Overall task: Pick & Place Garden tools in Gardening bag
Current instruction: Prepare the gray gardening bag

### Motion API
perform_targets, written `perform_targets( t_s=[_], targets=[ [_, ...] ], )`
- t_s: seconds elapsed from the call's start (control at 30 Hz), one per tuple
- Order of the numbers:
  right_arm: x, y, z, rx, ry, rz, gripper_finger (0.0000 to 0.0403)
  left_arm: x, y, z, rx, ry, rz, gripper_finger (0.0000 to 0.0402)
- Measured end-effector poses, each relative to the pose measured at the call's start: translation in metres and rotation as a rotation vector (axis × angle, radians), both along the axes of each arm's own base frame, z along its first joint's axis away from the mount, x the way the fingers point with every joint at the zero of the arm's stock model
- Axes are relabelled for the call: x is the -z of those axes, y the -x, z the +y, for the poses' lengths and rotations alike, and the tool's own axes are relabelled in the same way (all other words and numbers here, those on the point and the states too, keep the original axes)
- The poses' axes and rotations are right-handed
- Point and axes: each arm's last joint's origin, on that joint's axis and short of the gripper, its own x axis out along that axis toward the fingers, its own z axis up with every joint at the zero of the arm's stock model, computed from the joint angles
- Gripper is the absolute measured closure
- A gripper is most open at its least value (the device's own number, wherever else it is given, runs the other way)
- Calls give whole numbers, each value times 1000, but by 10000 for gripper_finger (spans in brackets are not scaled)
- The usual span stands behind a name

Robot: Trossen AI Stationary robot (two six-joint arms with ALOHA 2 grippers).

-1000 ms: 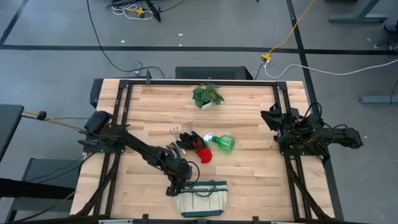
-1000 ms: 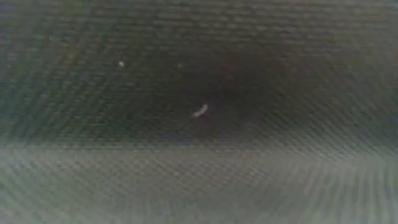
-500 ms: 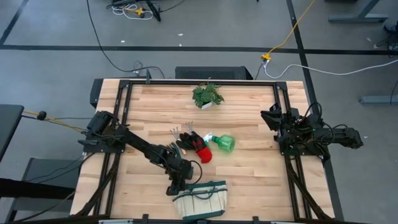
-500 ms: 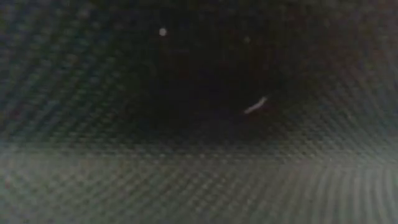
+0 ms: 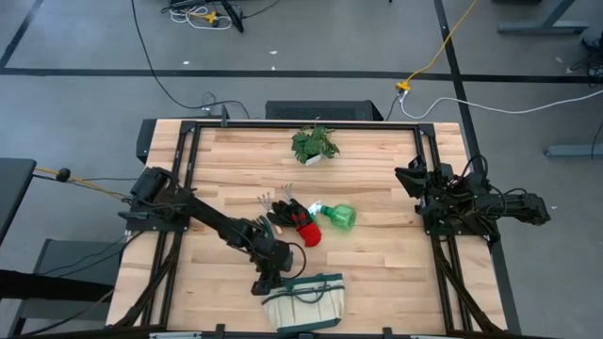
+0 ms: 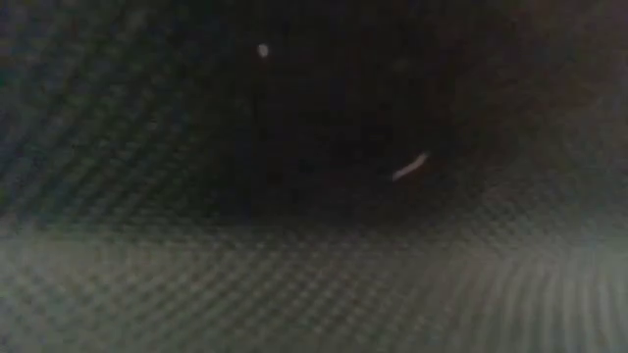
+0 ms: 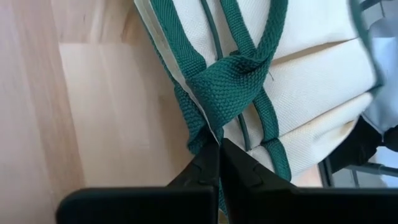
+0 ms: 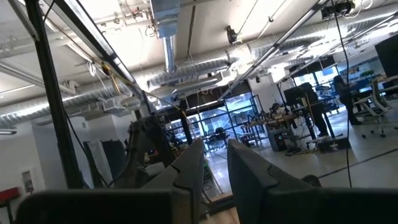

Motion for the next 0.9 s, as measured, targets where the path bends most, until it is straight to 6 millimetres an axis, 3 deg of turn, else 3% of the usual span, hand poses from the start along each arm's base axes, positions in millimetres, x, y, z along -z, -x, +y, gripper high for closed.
perform_targets(
  t_s=[0.57,0.9],
  targets=[
    [0,0,0,1,-1,1,328,-62,25,17,-103,-212,-58,400],
    [1,0,0,10,-5,11,328,-134,16,7,-76,-529,-92,400]
  ],
)
